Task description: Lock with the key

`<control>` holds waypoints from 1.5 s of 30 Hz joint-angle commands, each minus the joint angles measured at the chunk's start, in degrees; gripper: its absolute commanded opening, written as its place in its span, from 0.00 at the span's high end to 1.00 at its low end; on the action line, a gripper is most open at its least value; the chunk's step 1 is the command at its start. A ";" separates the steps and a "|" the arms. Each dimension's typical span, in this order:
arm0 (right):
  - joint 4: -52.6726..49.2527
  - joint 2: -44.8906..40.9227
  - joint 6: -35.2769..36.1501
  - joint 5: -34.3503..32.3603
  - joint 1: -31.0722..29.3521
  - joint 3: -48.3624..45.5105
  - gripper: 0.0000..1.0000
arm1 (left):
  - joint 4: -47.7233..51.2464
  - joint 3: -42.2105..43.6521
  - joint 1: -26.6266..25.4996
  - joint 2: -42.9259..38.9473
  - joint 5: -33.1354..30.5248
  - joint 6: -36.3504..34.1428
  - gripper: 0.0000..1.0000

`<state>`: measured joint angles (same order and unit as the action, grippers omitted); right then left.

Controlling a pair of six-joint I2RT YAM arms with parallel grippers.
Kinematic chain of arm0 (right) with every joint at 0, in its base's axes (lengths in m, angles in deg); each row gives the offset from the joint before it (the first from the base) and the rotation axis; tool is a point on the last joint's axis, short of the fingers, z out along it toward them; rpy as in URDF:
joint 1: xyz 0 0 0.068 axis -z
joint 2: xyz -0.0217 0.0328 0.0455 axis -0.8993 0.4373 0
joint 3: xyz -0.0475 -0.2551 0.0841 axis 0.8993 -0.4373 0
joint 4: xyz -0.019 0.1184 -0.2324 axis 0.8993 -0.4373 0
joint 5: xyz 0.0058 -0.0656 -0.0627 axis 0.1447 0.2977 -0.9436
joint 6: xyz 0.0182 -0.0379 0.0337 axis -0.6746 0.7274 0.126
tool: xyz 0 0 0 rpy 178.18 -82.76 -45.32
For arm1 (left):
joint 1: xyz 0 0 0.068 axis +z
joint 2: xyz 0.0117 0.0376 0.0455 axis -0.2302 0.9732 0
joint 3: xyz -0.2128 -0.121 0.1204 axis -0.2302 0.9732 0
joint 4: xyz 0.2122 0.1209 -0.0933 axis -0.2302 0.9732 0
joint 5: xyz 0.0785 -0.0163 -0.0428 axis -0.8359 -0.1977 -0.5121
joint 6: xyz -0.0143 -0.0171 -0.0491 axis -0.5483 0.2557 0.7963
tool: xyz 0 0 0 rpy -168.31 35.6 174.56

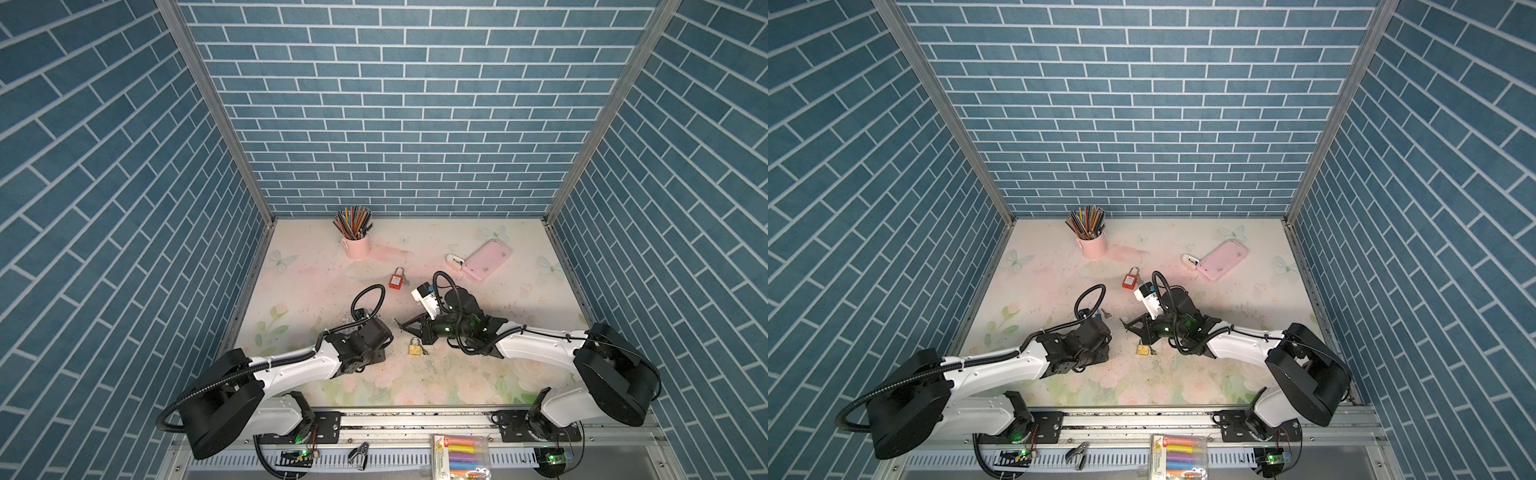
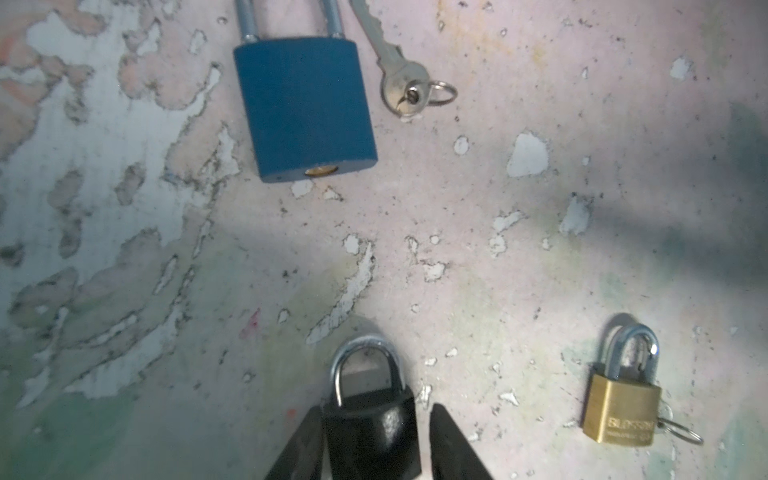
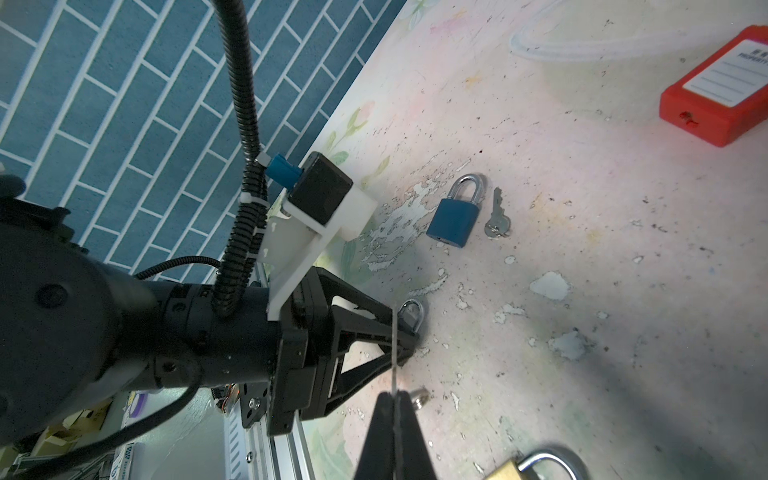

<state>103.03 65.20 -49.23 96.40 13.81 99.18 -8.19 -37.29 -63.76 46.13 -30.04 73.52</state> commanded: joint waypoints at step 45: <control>-26.03 24.41 -5.61 2.23 -8.21 22.05 1.00 | -12.63 0.70 36.61 -23.06 13.62 -18.23 0.13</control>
<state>79.43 88.11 -52.97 98.55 5.85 119.75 -17.48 -37.37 -28.18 23.31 -18.89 53.06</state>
